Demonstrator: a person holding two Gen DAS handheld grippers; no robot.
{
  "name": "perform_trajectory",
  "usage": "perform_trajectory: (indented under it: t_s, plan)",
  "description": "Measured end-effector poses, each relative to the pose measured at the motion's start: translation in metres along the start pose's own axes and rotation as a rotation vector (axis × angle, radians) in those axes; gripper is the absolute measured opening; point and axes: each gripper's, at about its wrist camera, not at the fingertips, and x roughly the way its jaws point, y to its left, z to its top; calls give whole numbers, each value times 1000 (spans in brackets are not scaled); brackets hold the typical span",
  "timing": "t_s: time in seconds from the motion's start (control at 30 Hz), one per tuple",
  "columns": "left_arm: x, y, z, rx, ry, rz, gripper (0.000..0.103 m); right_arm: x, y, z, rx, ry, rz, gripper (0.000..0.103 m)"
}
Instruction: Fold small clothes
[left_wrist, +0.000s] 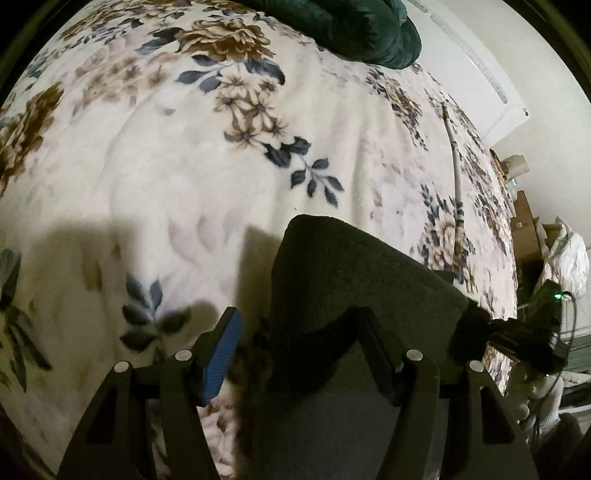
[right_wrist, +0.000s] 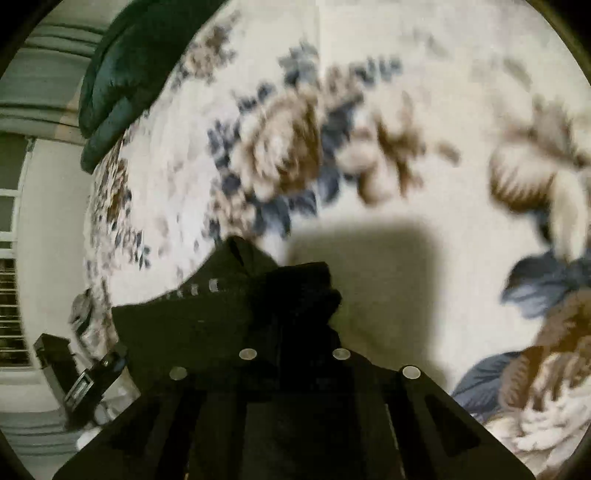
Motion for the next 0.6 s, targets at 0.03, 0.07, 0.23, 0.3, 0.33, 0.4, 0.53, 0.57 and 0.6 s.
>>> perform_trajectory:
  t_s: [0.03, 0.07, 0.23, 0.3, 0.33, 0.4, 0.53, 0.57, 0.6]
  plan:
    - [0, 1, 0, -8, 0, 1, 62, -6, 7, 1, -13, -28, -12, 9]
    - [1, 0, 1, -13, 1, 0, 62, -13, 12, 3, -17, -54, -27, 9]
    - [9, 0, 12, -28, -11, -1, 62, -10, 28, 29, -54, -77, -104, 9]
    - [21, 2, 20, -44, 0, -11, 62, 7, 27, 35, -74, -5, -136, 11]
    - [29, 5, 24, -60, 9, -14, 64, 11, 20, 37, -66, 34, -147, 16]
    - [39, 11, 31, -83, 24, -13, 64, 7, 6, 36, -8, 50, -143, 37]
    - [28, 15, 31, -100, 19, -37, 63, -26, -21, 9, 73, 77, -92, 52]
    - [17, 13, 26, -85, 6, -30, 62, -35, -28, -4, 90, 91, -90, 52]
    - [9, 13, 20, -79, -1, -26, 62, -41, -32, -15, 103, 103, -81, 52]
